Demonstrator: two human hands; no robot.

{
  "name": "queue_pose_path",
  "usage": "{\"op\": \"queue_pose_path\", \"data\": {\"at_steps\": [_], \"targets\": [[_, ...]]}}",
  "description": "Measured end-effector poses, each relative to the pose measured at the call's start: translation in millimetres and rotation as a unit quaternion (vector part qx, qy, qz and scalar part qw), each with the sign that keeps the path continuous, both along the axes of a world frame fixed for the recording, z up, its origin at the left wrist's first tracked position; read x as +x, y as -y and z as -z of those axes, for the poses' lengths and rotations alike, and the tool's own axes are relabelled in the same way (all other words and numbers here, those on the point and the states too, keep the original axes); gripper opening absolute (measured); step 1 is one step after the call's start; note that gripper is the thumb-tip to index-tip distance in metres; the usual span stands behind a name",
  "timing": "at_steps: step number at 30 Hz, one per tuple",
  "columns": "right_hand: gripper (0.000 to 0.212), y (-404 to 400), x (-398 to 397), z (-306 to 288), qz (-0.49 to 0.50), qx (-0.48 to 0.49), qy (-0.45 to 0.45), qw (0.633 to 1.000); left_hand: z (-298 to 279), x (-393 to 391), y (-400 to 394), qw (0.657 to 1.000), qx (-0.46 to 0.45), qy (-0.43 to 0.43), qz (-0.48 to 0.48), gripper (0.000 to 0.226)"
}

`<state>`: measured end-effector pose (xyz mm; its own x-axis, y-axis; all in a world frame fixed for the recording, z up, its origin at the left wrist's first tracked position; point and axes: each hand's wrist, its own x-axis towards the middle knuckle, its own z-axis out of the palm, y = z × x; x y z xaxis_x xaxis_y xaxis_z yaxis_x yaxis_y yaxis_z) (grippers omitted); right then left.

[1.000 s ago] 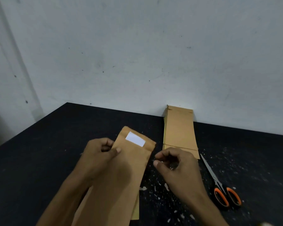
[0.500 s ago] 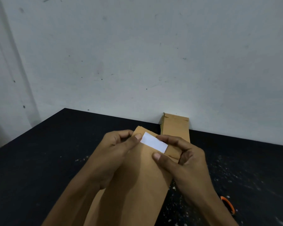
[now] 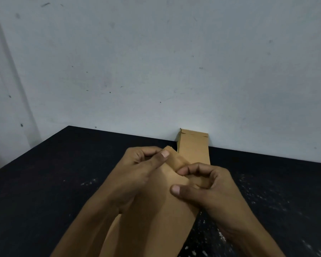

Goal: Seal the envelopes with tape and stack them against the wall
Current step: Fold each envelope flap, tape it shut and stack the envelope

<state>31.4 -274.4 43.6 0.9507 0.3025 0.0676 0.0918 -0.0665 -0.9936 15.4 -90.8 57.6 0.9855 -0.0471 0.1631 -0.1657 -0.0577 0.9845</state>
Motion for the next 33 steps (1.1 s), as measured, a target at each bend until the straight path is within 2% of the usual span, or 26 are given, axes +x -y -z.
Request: {"op": "queue_pose_path", "data": {"at_steps": [4, 9, 12, 15, 17, 19, 23, 25, 28, 33], "targets": [[0.036, 9, 2, -4, -0.014, -0.019, -0.063, 0.998, 5, 1, 5, 1.0, 0.008, -0.002, 0.018, 0.032], [0.022, 21, -1, -3, 0.005, -0.044, -0.055, 0.998, 9, -1, 7, 0.997, 0.006, -0.01, 0.073, 0.025], [0.021, 31, -8, -2, 0.035, -0.048, -0.017, 0.998, 17, 0, 13, 0.998, -0.03, -0.028, 0.041, 0.024], [0.04, 44, -15, 1, 0.079, -0.001, -0.028, 0.996, 32, 2, 22, 0.994, -0.085, -0.061, 0.006, 0.023], [0.054, 53, -17, 8, 0.097, -0.009, -0.053, 0.994, 45, 3, 30, 0.991, -0.098, -0.087, 0.008, 0.021], [0.06, 60, -17, 21, 0.097, -0.022, -0.08, 0.992, 57, 5, 38, 0.988, -0.098, -0.116, 0.02, 0.02], [0.037, 72, -17, 51, 0.114, -0.075, -0.082, 0.987, 75, 8, 47, 0.985, -0.033, -0.167, 0.018, 0.029], [0.041, 76, -16, 63, 0.121, -0.084, -0.086, 0.985, 79, 8, 48, 0.982, -0.02, -0.189, 0.018, 0.034], [0.04, 78, -15, 74, 0.122, -0.045, -0.08, 0.988, 86, 9, 47, 0.978, 0.01, -0.206, 0.021, 0.039], [0.047, 81, -9, 91, 0.133, -0.094, 0.0, 0.987, 99, 9, 46, 0.977, 0.091, -0.193, -0.003, 0.048]]}}
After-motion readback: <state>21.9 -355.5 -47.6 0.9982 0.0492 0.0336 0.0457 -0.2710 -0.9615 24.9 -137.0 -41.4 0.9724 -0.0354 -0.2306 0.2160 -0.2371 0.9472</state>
